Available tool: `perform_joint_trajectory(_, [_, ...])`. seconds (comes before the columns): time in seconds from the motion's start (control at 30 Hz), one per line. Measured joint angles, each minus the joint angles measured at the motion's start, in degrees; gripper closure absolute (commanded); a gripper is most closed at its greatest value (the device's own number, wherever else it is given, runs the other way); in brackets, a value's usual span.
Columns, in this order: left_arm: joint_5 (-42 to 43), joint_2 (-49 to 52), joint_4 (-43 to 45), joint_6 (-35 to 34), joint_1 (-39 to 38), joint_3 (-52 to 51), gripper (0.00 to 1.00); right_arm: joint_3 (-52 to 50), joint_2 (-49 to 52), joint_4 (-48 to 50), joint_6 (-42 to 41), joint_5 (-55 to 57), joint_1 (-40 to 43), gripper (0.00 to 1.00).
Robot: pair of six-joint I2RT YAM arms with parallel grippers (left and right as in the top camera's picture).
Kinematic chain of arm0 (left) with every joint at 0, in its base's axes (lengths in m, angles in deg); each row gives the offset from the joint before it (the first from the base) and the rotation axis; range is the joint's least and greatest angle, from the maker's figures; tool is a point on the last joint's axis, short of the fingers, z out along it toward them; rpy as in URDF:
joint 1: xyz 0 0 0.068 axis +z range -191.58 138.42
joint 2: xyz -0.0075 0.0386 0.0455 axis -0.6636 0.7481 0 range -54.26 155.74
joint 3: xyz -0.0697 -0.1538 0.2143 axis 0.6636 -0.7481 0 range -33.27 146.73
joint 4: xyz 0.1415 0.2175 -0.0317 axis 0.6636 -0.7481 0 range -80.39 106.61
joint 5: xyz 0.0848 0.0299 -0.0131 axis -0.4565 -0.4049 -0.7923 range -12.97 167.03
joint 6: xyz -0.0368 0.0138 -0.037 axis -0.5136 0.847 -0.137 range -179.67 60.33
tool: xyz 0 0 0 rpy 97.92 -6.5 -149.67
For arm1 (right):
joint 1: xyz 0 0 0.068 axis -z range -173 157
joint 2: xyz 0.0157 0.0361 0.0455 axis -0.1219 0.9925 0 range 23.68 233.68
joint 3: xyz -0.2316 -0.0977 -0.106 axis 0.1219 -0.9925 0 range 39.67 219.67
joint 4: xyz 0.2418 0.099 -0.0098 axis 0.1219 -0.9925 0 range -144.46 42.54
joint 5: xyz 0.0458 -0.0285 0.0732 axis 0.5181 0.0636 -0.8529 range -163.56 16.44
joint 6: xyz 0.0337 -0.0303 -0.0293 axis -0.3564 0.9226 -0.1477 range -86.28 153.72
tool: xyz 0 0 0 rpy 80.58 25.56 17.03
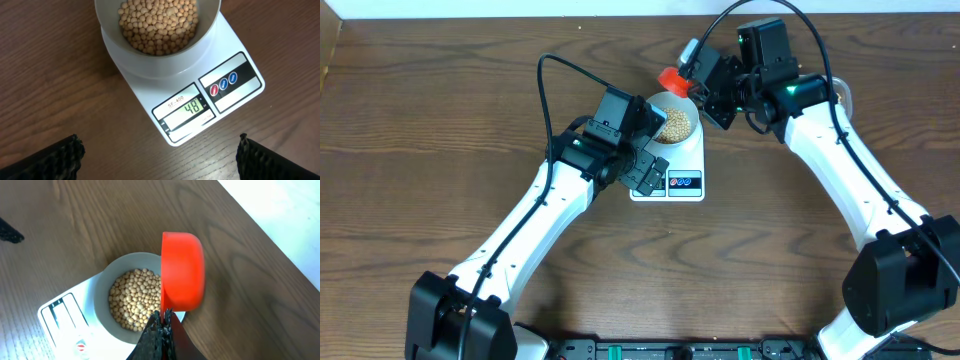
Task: Scoop item into bowl and weigh 50g on scale
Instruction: 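Move the red scoop right back to the soybean tub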
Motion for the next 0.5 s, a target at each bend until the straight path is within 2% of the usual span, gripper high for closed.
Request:
perform_joint_trajectory(0.1, [0.0,0.0,0.0,0.0,0.0,0.0,0.00,0.0,-0.7,0.3,-4.5,0.0,1.9,0.99])
perform_joint_trajectory(0.27, [0.0,0.0,0.0,0.0,0.0,0.0,0.01,0.0,-4.2,-0.9,-13.6,-0.5,11.3,0.99])
perform_joint_trajectory(0.5, [0.0,0.0,0.0,0.0,0.0,0.0,0.00,0.0,-5.9,-7.4,-19.1,-0.5,21.6,0.99])
